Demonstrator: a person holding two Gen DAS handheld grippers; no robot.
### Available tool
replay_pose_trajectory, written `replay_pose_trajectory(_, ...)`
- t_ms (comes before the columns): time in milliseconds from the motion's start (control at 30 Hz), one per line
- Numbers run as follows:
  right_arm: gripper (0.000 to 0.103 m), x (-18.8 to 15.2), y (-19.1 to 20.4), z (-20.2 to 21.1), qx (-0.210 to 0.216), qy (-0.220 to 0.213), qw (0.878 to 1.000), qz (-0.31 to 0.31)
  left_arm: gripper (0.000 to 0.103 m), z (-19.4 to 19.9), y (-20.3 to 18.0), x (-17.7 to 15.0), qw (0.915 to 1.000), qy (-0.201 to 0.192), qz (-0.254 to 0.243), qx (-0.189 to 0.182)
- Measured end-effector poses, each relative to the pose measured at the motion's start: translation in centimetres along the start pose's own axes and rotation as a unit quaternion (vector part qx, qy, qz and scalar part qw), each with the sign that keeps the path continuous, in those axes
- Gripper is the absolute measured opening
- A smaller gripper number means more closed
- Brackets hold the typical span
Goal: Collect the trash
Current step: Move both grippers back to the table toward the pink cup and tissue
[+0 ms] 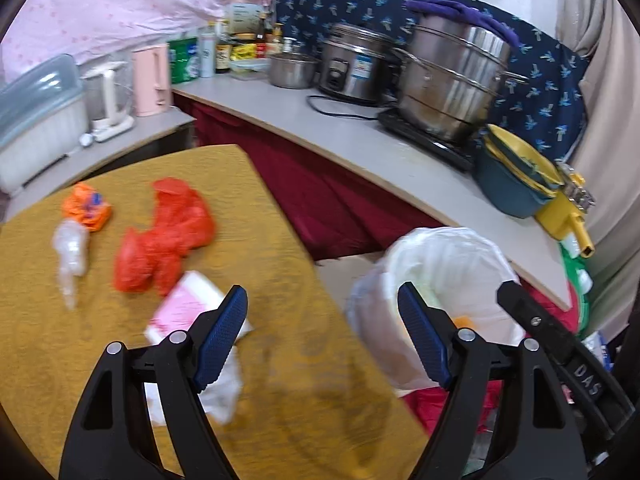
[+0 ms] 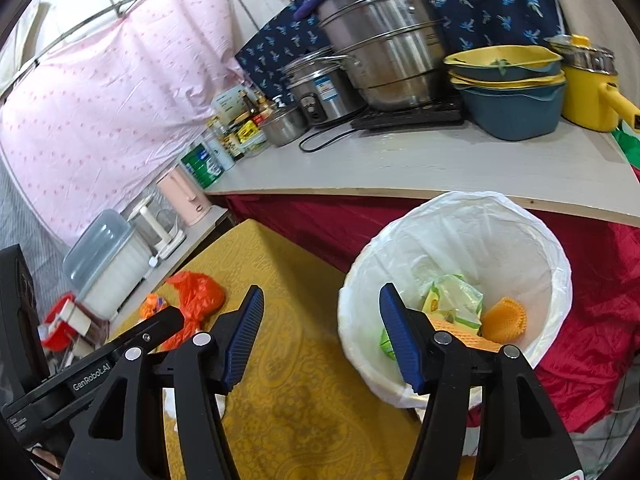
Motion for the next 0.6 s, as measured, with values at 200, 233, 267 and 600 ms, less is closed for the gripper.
replay_pose_trajectory(200, 0.059, -2.5, 4.4, -1.8, 0.008, 0.043, 0.998, 0.049, 0.074, 0.9, 6.0, -1.2, 0.9979, -0.003, 0.002, 0.065)
replay_pose_trajectory(233, 0.059, -3.0, 5.0, -2.0, 0.010, 0.049, 0.997, 0.054, 0.074, 1.0, 6.6, -1.4, 0.9974, -0.002, 0.003, 0.071)
replay_pose_trajectory(267, 0.059, -3.5, 5.7, -2.4, 0.013, 0.057, 0.997, 0.058, 0.074, 1.0, 7.8, -1.7, 0.9967, 0.002, 0.006, 0.081)
replay_pose_trajectory(600, 0.068, -9.7, 12.0, -7.1, 0.028, 0.142, 0.985, 0.096, 0.073, 1.8, 16.4, -5.3, 0.9879, 0.020, 0.017, 0.153)
Point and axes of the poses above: each gripper's, at about its wrist camera, not at the fingertips, and z roughly against the way its jaws point, y to its left, x to its top, the point moved 6 cm from there along -z, roughly the way its jaws point, and after that the axes turned 12 degrees about x, right-handed, at the moved point
